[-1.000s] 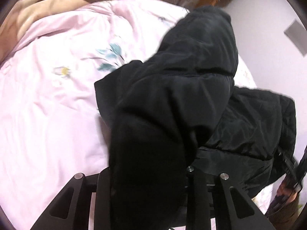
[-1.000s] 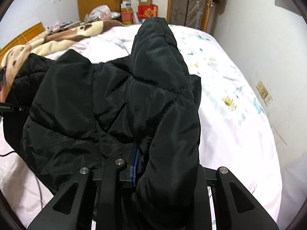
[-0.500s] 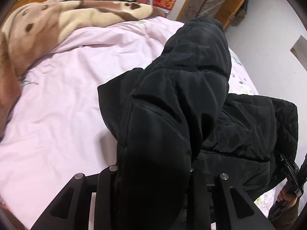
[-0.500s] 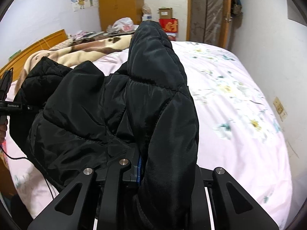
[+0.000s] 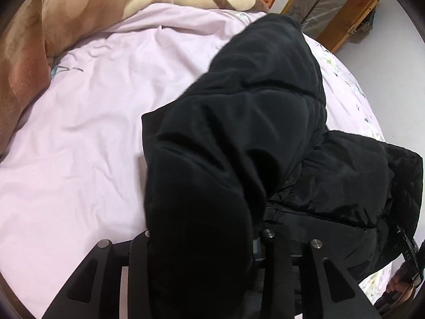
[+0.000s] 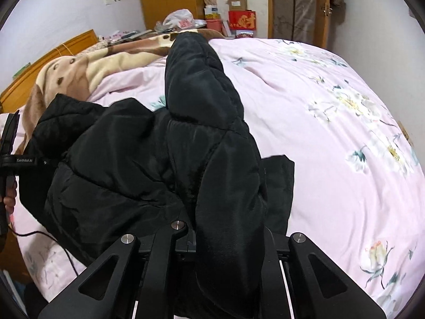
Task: Fold large clothes
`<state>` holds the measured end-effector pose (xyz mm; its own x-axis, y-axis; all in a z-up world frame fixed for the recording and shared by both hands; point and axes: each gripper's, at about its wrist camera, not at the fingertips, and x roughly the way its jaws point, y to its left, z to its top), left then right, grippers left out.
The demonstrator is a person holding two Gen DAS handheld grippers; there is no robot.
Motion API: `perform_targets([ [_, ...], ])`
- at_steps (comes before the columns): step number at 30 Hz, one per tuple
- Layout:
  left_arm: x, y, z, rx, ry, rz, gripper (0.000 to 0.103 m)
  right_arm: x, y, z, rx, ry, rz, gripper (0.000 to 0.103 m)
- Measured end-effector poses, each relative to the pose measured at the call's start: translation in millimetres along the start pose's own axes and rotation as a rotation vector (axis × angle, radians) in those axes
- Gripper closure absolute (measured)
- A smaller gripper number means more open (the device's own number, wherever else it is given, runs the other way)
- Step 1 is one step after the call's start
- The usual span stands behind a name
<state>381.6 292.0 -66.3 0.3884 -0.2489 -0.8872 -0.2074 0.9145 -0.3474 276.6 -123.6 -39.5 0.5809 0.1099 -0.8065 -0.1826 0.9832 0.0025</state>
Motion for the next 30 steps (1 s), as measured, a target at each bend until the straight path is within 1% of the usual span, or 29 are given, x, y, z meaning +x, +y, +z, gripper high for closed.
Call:
perform_targets([
  [1, 2, -2, -2, 0.003, 0.001, 0.002, 0.062, 3, -2, -2, -0.001, 0.006, -0.008, 0.091],
  [4, -2, -5, -8, 0.007, 0.005, 0.002, 0.059, 13, 10, 1, -0.01, 0.015, -0.031, 0.089],
  [5, -1, 8, -16, 0.008, 0.007, 0.001, 0.057, 17, 9, -1, -0.013, 0.021, -0.041, 0.089],
  [6, 0, 7, -16, 0.008, 0.011, 0.002, 0.055, 21, 16, -2, -0.012, 0.025, -0.048, 0.088],
  [7, 1, 6, -16, 0.01, 0.012, 0.004, 0.053, 23, 16, -3, -0.014, 0.03, -0.056, 0.086],
  [8, 2, 7, -14, 0.013, 0.012, 0.008, 0.05, 25, 15, -5, -0.018, 0.035, -0.071, 0.084],
  [9, 4, 9, -13, 0.015, 0.012, 0.01, 0.048, 31, 21, -1, -0.019, 0.037, -0.076, 0.083],
  [11, 2, 12, -20, 0.006, 0.009, 0.003, 0.046, 26, 17, -2, -0.024, 0.043, -0.099, 0.071],
  [13, -1, 9, -22, -0.005, 0.003, -0.009, 0.046, 28, 17, 0, -0.025, 0.042, -0.114, 0.067],
  [14, -1, 16, -29, -0.005, -0.001, -0.012, 0.046, 30, 17, 1, -0.023, 0.04, -0.122, 0.062],
  [16, -5, 18, -29, -0.017, -0.01, -0.021, 0.046, 30, 17, 0, -0.028, 0.031, -0.146, 0.054],
  [17, 1, 28, -22, -0.026, -0.015, -0.028, 0.046, 34, 22, 6, -0.03, 0.029, -0.152, 0.051],
  [18, 1, 35, -19, -0.04, -0.021, -0.038, 0.046, 31, 19, 6, -0.028, 0.026, -0.158, 0.05],
  [20, -7, 41, -19, -0.06, -0.041, -0.048, 0.046, 25, 14, 5, -0.016, 0.017, -0.188, 0.04],
  [24, -25, 46, -19, -0.03, -0.089, -0.025, 0.046, 15, 8, 6, 0.002, 0.002, -0.228, 0.038],
  [25, -31, 46, -20, -0.031, -0.101, -0.018, 0.046, 11, 9, 5, -0.013, -0.006, -0.252, 0.038],
  [26, -34, 48, -18, -0.034, -0.111, -0.011, 0.046, 6, 10, 5, -0.036, -0.023, -0.299, 0.038],
  [27, -40, 46, -20, -0.03, -0.123, -0.004, 0.046, 2, 10, 5, -0.039, -0.034, -0.319, 0.038],
  [28, -48, 45, -20, -0.024, -0.148, 0.014, 0.046, -3, 8, 5, -0.028, -0.041, -0.322, 0.038],
  [30, -62, 48, -18, -0.031, -0.195, 0.055, 0.046, -10, 3, 3, 0.003, -0.035, -0.295, 0.038],
])
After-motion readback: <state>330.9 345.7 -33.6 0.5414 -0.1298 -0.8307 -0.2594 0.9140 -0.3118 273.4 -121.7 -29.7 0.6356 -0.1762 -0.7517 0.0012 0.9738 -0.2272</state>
